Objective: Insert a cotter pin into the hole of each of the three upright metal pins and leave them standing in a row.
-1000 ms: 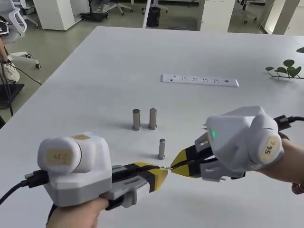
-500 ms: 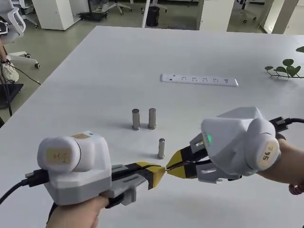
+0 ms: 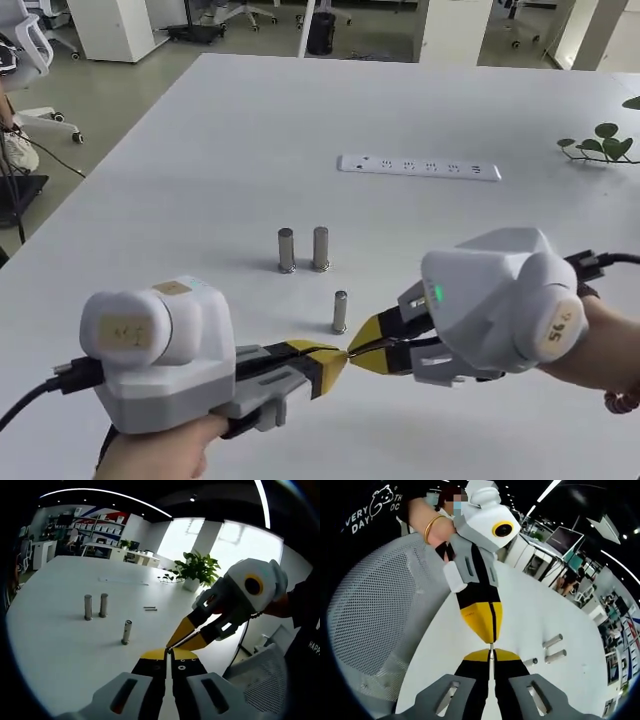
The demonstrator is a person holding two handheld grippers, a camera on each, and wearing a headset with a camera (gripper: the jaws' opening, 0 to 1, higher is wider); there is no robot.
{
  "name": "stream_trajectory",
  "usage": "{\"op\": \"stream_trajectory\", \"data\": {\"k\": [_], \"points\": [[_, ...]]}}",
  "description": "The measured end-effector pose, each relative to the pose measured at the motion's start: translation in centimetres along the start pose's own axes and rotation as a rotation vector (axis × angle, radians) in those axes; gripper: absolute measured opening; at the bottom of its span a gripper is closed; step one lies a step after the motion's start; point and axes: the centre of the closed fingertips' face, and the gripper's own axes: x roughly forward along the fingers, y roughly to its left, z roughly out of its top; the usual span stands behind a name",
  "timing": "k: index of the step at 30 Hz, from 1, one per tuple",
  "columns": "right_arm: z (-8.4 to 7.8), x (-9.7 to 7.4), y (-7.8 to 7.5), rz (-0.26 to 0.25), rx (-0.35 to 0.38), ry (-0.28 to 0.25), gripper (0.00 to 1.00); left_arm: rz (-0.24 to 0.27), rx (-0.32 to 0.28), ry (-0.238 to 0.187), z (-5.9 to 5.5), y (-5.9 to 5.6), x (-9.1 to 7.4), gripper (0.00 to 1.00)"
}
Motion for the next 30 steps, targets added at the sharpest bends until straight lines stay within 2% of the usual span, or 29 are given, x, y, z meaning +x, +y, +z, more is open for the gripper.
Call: {"op": "stream_trajectory", "data": {"k": [4,15,23,25,26,27,28,30], "points": [[-0.1,0.2,0.0,0.003,0.008,0.007,0.0,0.003,0.061,0.007,-0.2,0.0,0.0,0.0],[-0.7,0.1,0.2,0.02,0.111,-0.002,0.03,-0.018,0.123,0.015,-0.2,-0.2,-0.3,0.0],[-0.9,-0.2,0.6,0.066,0.28,-0.058,0.07,-0.037,0.244,0.039,-0.4,-0.2,-0.7,0.0],[-1.0,-0.4,0.7,0.082,0.319,-0.074,0.07,-0.049,0.281,0.059,-0.7,-0.3,-0.8,0.0],[-1.0,-0.4,0.7,0.085,0.329,-0.08,0.08,-0.062,0.315,0.064,-0.8,-0.5,-0.7,0.0],[-1.0,-0.5,0.9,0.095,0.345,-0.092,0.08,-0.08,0.323,0.055,-0.7,-0.8,-0.7,0.0],[-1.0,-0.6,1.1,0.11,0.365,-0.101,0.08,-0.096,0.334,0.065,-0.9,-1.1,-0.8,0.0],[-1.1,-0.6,1.2,0.119,0.375,-0.103,0.08,-0.121,0.399,0.074,-0.9,-1.4,-0.8,0.0]]}}
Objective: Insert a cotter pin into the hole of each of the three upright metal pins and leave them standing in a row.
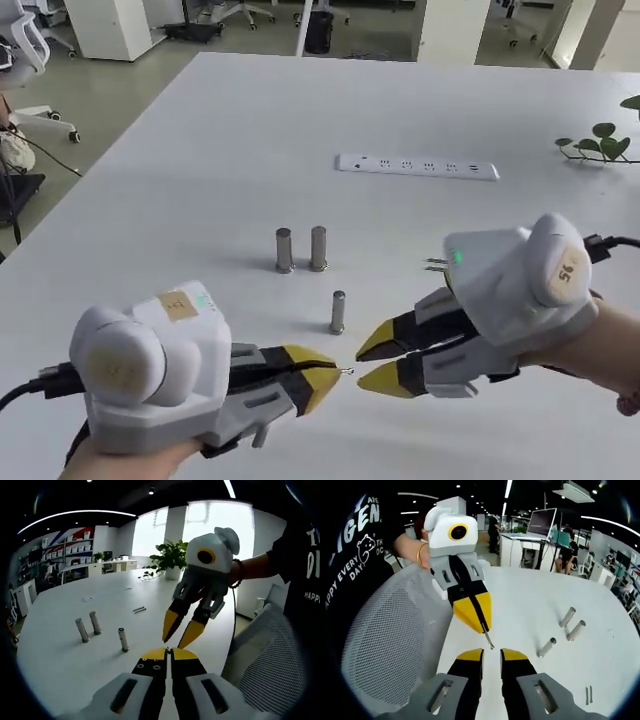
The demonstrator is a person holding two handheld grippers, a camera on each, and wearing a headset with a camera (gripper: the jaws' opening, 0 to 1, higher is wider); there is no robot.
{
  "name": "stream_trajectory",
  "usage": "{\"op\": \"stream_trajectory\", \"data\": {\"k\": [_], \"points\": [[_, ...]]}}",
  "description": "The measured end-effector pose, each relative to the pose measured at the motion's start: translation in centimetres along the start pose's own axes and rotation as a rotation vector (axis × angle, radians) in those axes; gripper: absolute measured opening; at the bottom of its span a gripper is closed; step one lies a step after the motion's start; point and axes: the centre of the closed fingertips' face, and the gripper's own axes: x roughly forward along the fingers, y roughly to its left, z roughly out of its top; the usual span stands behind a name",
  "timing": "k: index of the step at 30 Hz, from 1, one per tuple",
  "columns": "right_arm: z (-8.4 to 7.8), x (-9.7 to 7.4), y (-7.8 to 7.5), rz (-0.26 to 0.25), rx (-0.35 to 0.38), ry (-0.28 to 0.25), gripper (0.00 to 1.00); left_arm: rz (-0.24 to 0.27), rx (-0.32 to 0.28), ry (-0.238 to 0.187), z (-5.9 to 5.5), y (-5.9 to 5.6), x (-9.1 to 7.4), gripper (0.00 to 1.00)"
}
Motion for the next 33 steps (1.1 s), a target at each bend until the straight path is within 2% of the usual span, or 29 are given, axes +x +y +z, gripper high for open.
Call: {"op": "stream_trajectory", "data": {"k": [3,9,18,26,33], "points": [[-0.2,-0.1,0.7,0.045,0.03,-0.01,0.08,-0.017,0.013,0.008,0.0,-0.3,0.1,0.0],[-0.5,-0.2,1.5,0.087,0.041,-0.013,0.08,-0.078,0.092,0.019,0.2,-1.1,0.4,0.0],[-0.6,-0.2,2.7,0.148,0.041,-0.012,0.07,-0.173,0.151,0.03,0.4,-2.5,0.5,0.0],[-0.6,0.0,3.4,0.185,0.037,-0.009,0.03,-0.217,0.176,0.025,0.7,-3.3,0.5,0.0],[-0.6,0.0,3.8,0.205,0.034,-0.002,0.0,-0.222,0.171,0.029,0.4,-3.5,0.5,0.0]]}}
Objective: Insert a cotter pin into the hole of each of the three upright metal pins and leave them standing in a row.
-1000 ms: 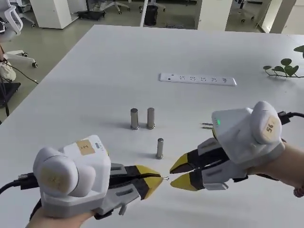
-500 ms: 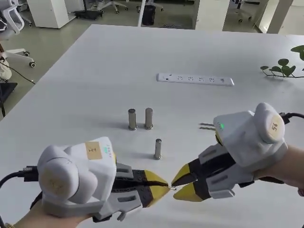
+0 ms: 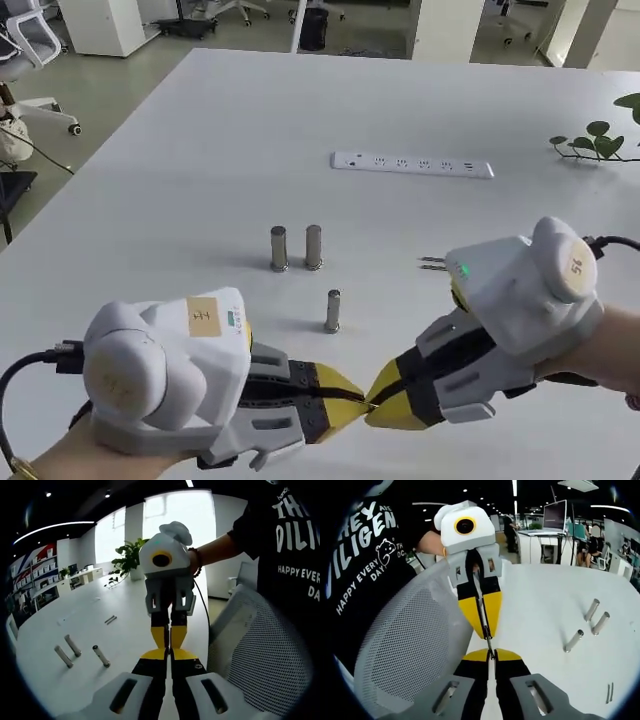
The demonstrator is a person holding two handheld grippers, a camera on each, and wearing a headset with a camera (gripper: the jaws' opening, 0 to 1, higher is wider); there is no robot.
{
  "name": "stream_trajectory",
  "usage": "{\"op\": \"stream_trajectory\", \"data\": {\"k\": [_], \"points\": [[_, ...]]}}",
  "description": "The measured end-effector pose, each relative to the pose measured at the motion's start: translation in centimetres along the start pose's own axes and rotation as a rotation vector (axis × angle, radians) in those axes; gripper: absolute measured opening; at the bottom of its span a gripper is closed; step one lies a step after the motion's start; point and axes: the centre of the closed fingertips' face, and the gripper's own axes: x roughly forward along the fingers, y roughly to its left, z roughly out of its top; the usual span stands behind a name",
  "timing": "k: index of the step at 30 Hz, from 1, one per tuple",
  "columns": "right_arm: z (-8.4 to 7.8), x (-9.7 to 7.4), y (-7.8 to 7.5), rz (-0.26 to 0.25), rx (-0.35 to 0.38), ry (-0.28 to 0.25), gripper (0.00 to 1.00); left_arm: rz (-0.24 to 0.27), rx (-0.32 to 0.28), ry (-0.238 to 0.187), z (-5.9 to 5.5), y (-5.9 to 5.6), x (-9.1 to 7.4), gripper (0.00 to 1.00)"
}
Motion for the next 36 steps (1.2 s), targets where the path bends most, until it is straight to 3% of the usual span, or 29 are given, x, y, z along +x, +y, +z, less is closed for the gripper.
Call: {"op": "stream_trajectory", "data": {"k": [8,16,21,27,36], "points": [[0.1,0.0,-0.2,-0.031,-0.04,0.026,0.0,0.032,-0.036,-0.001,-0.3,0.4,-0.2,0.0],[-0.1,0.1,-0.5,-0.055,-0.087,0.09,0.0,0.061,-0.079,-0.009,-0.6,0.7,-0.1,0.01],[-0.6,-0.1,-1.2,-0.078,-0.093,0.124,0.0,0.108,-0.101,-0.007,-1.0,1.3,-0.1,0.02],[-1.6,-0.8,-3.1,-0.154,-0.067,0.166,0.0,0.147,-0.15,-0.032,-1.1,2.0,-0.4,0.05],[-3.0,-2.2,-6.5,-0.262,-0.036,0.229,0.0,0.264,-0.174,-0.06,-1.0,4.6,-0.8,0.11]]}}
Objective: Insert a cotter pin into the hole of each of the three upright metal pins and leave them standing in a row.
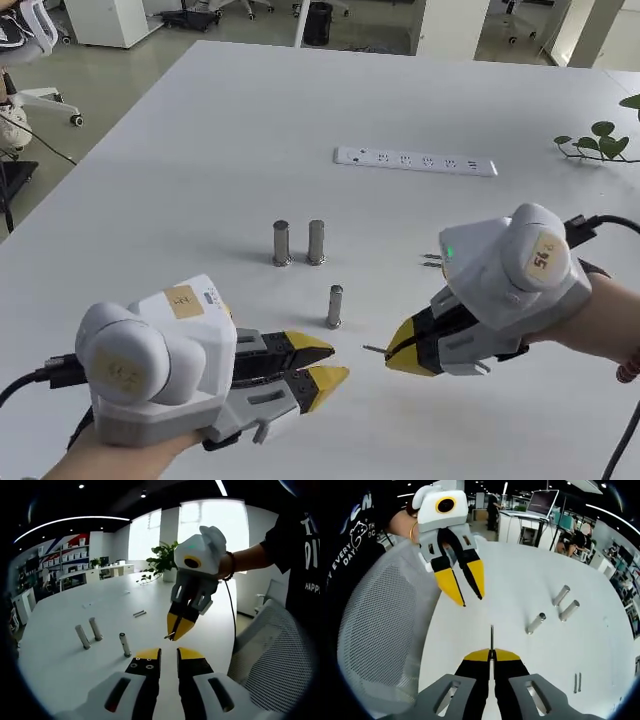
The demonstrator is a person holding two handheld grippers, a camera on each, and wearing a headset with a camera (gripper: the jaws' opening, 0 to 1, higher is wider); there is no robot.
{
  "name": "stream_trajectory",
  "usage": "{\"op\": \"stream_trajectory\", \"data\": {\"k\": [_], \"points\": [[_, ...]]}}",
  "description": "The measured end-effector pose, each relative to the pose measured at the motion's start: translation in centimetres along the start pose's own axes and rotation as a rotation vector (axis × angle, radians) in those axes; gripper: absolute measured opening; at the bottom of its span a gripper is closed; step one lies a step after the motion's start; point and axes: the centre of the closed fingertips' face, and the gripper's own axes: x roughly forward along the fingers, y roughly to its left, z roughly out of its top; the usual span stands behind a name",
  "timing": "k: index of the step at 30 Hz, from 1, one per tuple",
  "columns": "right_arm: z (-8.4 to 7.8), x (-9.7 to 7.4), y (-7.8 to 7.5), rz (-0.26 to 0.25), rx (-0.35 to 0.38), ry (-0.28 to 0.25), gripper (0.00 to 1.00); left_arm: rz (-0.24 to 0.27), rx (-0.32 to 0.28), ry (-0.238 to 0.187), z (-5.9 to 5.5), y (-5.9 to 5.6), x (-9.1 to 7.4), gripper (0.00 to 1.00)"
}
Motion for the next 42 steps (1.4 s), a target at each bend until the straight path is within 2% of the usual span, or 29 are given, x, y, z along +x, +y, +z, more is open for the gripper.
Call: {"op": "stream_trajectory", "data": {"k": [4,7,13,16,22,24,27,31,36,42], "points": [[-0.4,-0.1,-1.2,-0.032,0.016,0.019,0.0,0.049,-0.016,-0.01,0.2,1.1,0.3,0.13],[-0.5,-0.2,-2.0,-0.045,0.024,0.026,0.0,0.101,-0.016,0.001,-0.1,2.2,0.6,0.15],[-0.9,-0.2,-3.5,-0.087,0.008,0.064,0.0,0.138,-0.036,0.014,-0.5,3.2,1.2,0.19],[-1.4,-0.2,-4.1,-0.111,-0.01,0.105,0.0,0.173,-0.034,0.034,-0.9,4.0,1.6,0.19],[-1.8,0.2,-5.3,-0.14,-0.039,0.151,0.0,0.234,-0.063,0.051,-1.2,5.6,2.9,0.19],[-1.6,0.3,-5.5,-0.142,-0.035,0.15,0.0,0.246,-0.072,0.058,-1.3,5.9,3.2,0.19],[-1.9,0.5,-6.2,-0.158,-0.022,0.186,0.0,0.277,-0.1,0.061,-1.4,6.7,3.7,0.19],[-2.0,0.8,-7.1,-0.172,0.004,0.202,0.0,0.304,-0.11,0.076,-1.7,7.5,4.2,0.2],[-2.3,1.5,-7.5,-0.166,0.02,0.23,0.0,0.32,-0.117,0.09,-2.2,8.4,5.3,0.2],[-2.0,2.3,-7.8,-0.153,0.024,0.244,0.0,0.315,-0.118,0.11,-2.8,8.7,6.7,0.2]]}}
